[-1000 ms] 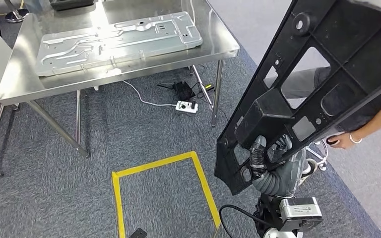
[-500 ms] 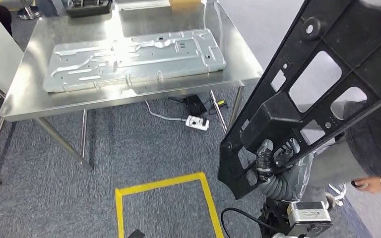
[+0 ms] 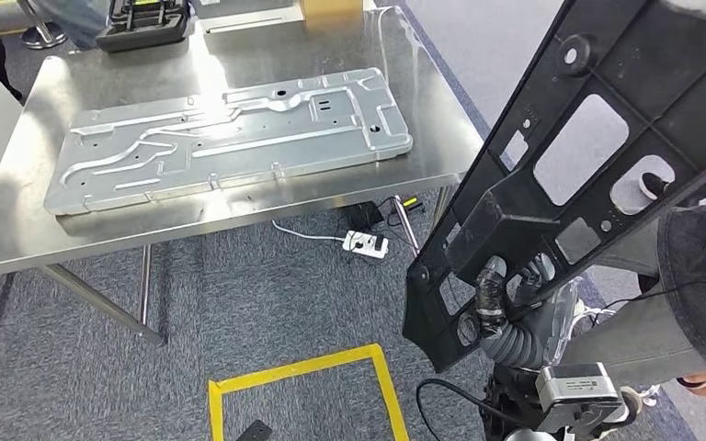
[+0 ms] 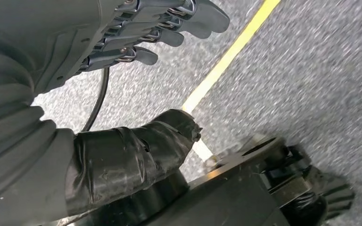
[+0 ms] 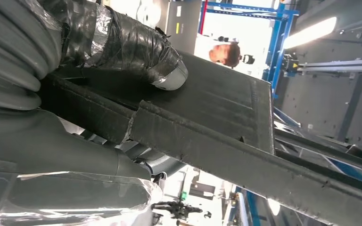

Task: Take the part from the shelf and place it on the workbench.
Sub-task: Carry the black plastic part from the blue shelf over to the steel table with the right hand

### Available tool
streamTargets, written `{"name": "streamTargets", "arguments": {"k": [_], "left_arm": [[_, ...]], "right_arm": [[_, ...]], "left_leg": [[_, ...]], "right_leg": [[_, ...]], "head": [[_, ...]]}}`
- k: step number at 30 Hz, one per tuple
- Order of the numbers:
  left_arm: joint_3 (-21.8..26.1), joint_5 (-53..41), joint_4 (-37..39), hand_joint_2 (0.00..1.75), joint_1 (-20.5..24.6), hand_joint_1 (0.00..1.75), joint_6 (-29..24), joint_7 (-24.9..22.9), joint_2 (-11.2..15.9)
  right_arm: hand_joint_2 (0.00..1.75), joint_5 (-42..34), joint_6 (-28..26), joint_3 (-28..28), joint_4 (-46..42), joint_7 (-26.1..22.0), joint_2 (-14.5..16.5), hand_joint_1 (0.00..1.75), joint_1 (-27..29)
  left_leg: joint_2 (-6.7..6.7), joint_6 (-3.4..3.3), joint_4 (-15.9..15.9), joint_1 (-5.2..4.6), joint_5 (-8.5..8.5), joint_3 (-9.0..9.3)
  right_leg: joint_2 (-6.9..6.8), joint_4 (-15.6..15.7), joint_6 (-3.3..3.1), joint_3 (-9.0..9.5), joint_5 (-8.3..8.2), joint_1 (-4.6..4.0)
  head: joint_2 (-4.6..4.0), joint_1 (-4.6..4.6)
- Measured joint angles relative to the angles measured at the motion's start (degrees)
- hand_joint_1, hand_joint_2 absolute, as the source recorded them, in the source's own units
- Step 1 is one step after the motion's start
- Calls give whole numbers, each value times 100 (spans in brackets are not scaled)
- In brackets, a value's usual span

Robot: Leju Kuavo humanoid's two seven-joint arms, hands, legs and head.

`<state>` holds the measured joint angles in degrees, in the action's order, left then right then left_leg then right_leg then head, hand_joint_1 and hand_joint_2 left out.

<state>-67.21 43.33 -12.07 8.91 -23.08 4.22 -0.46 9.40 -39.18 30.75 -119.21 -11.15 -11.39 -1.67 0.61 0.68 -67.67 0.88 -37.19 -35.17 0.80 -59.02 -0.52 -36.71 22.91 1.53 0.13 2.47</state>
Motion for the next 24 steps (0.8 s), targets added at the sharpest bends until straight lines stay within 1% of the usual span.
{"name": "streamTargets", "arguments": {"k": [1, 2, 3, 4, 5, 6, 7, 8, 9, 10, 11, 12, 13, 14, 15, 16, 17, 18, 19, 20, 21, 22, 23, 24], "left_arm": [[0, 1, 0, 175, -2, 0, 0, -1, 0], [0, 1, 0, 175, -1, 0, 0, -2, 1], [0, 3, 0, 175, -1, 0, 0, -3, 1], [0, 4, 0, 175, -3, 0, 0, -5, 1], [0, 4, 0, 175, -2, 0, 0, -5, 1], [0, 5, 0, 175, -2, 0, 0, -6, 1], [0, 4, 0, 175, -2, 0, 0, -5, 1], [0, 2, 0, 175, 3, 0, 0, -5, 1], [0, 1, 0, 175, 7, 0, 1, -5, 2], [0, 1, 0, 175, 8, 0, 3, -5, 2], [0, 3, 0, 175, 8, 0, 8, -6, 3], [0, 5, 0, 175, 6, 0, 14, -7, 3], [0, 8, 0, 175, 3, 0, 19, -7, 3], [0, 11, 0, 175, 1, 0, 23, -7, 3], [0, 15, 0, 175, 1, 0, 24, -7, 3], [0, 19, -1, 175, 3, 0, 25, -7, -1], [0, 22, -1, 175, 9, 0, 26, -7, -4], [0, 24, -2, 175, 15, 0, 26, -7, -8], [0, 24, -2, 175, 18, 0, 27, -7, -11], [0, 23, -2, 175, 17, 0, 28, -7, -10], [0, 23, -2, 175, 11, 0, 29, -7, -9], [0, 23, -1, 175, 1, 0, 30, -7, -4], [0, 24, -1, 175, -3, 0, 31, -7, 1], [0, 25, 0, 175, 1, 0, 31, -6, 6]], "right_arm": [[175, -1, 0, 0, 0, 0, 0, 175, -2], [175, -2, 1, 0, 0, 1, 0, 175, 0], [175, -4, 1, 0, 0, 3, -1, 175, -1], [175, -5, 1, 0, 1, 5, -1, 175, 0], [175, -6, 1, 0, 1, 8, -1, 175, 2], [175, -7, 0, 0, 1, 10, -1, 175, 2], [175, -7, -1, 0, 1, 11, -2, 175, 4], [175, -7, -1, 0, 0, 10, -3, 175, 2], [175, -5, -1, 0, 0, 10, -5, 175, 1], [175, -4, -1, 0, 1, 11, -6, 175, 0], [175, -2, -1, 0, 1, 13, -6, 175, 1], [175, 1, -1, 0, 2, 15, -6, 175, 4], [175, 3, -1, 0, 2, 19, -6, 175, 6], [175, 5, -2, 0, 2, 21, -6, 175, 8], [175, 8, -2, 0, 2, 23, -6, 175, 8], [175, 10, -3, 0, 2, 26, -9, 175, 6], [175, 14, -4, 0, 2, 28, -13, 175, 6], [175, 20, -4, 0, 2, 30, -16, 175, 4], [175, 28, -5, 0, 1, 32, -20, 175, 5], [175, 37, -5, 0, 1, 34, -22, 175, 6], [175, 45, -5, 0, 2, 34, -24, 175, 6], [175, 52, -5, 0, 2, 35, -25, 175, 5], [175, 60, -5, 0, 2, 36, -27, 175, 2], [175, 67, -5, 0, 1, 37, -27, 175, 0]], "left_leg": [[-19, -3, 351, 9, 371, 49], [-37, -14, 632, 2, 660, 91], [-49, -38, 811, -9, 873, 115], [-52, -72, 873, -25, 968, 119], [-46, -110, 871, -43, 960, 120], [-38, -159, 891, -36, 1011, 140], [-35, -199, 921, -32, 1045, 168], [-34, -238, 952, -26, 1062, 197], [-33, -275, 979, -22, 1071, 225], [-25, -300, 985, -36, 1062, 241], [-9, -327, 982, -51, 1048, 251], [16, -345, 978, -67, 1033, 260], [51, -356, 975, -82, 1015, 274], [98, -360, 970, -94, 995, 295], [153, -358, 964, -101, 972, 323], [207, -352, 958, -101, 945, 348], [266, -337, 943, -106, 919, 357], [318, -318, 932, -103, 900, 352], [363, -295, 925, -95, 889, 334], [411, -266, 929, -88, 886, 320], [452, -236, 944, -85, 882, 315], [438, -204, 932, -88, 861, 314], [379, -169, 846, -94, 800, 277], [284, -135, 640, -98, 690, 175]], "right_leg": [[-1, -10, 29, 62, 48, 8], [2, -18, 62, 104, 85, 11], [4, -21, 99, 126, 112, 10], [6, -19, 140, 134, 130, 8], [9, -8, 184, 139, 141, 4], [5, 1, 226, 142, 156, 7], [-3, -24, 257, 137, 191, 8], [-13, -139, 275, 91, 275, 8], [-23, -380, 281, -18, 415, 8], [-32, -725, 280, -181, 586, 2], [-34, -1123, 280, -380, 752, -3], [-35, -1441, 279, -553, 845, -8], [-35, -1586, 274, -645, 836, -13], [-32, -1512, 260, -627, 718, -19], [-12, -1218, 236, -498, 511, -29], [70, -826, 198, -320, 309, -39], [159, -458, 163, -139, 171, -45], [230, -198, 139, -12, 108, -50], [278, -70, 122, 53, 118, -58], [251, -31, 114, 85, 145, -68], [205, 1, 103, 106, 153, -58], [155, 45, 86, 145, 157, -45], [100, 89, 66, 191, 161, -24], [38, 129, 47, 238, 166, -1]], "head": [[0, 1], [0, 5], [0, 7], [0, 10], [0, 13], [0, 10], [0, 8], [0, 5], [0, 0], [0, -2], [0, -1], [0, -1], [0, 1], [0, 2], [0, 0], [0, 0], [0, 5], [0, 5], [0, 7], [0, 7], [0, 6], [0, 6], [0, 20], [0, 36]]}}
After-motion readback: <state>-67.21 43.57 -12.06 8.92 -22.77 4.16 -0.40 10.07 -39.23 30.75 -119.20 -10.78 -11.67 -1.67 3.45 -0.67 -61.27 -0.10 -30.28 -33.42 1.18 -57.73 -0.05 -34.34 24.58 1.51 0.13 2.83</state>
